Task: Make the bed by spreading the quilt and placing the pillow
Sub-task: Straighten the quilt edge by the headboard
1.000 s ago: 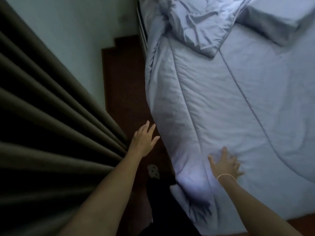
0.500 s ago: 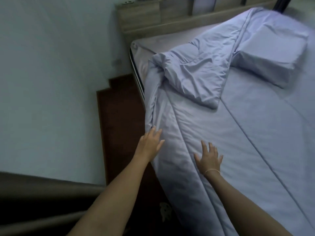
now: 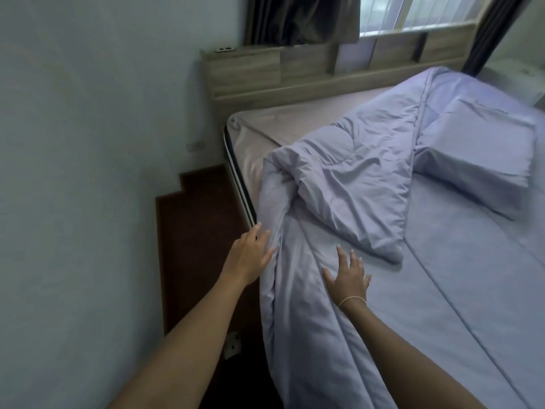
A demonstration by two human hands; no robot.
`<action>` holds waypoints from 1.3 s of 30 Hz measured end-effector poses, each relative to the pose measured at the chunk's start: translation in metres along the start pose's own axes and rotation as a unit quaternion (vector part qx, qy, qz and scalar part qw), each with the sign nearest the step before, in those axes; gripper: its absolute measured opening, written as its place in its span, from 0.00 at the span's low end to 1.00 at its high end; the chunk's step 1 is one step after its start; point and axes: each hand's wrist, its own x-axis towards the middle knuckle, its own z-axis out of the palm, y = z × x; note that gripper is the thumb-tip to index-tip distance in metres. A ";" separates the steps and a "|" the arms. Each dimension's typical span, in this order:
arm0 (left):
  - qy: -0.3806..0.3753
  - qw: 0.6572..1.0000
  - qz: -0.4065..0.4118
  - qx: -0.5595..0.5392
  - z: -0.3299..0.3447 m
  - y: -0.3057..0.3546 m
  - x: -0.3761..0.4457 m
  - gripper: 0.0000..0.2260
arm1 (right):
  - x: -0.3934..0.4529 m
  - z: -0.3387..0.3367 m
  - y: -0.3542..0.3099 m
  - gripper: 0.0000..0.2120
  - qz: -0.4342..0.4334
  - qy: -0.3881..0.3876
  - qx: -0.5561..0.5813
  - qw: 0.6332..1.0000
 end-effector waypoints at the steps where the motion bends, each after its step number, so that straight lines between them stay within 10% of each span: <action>1: 0.001 1.000 0.002 -0.005 -0.004 -0.012 0.019 0.24 | 0.017 0.003 -0.011 0.34 0.009 0.002 0.005 1.000; 18: -0.056 0.990 0.132 0.001 -0.021 -0.115 0.308 0.32 | 0.216 -0.016 -0.074 0.37 0.319 0.144 0.147 0.925; 29: -0.183 0.942 0.266 0.095 0.048 -0.059 0.493 0.40 | 0.320 0.031 -0.036 0.64 0.452 -0.030 0.113 0.884; 35: -0.273 0.923 0.260 0.083 0.086 -0.057 0.554 0.51 | 0.341 0.036 -0.017 0.61 0.464 -0.025 0.107 0.879; 39: -0.343 0.910 0.229 0.034 0.101 -0.059 0.567 0.29 | 0.342 0.023 -0.014 0.41 0.455 0.021 0.157 0.877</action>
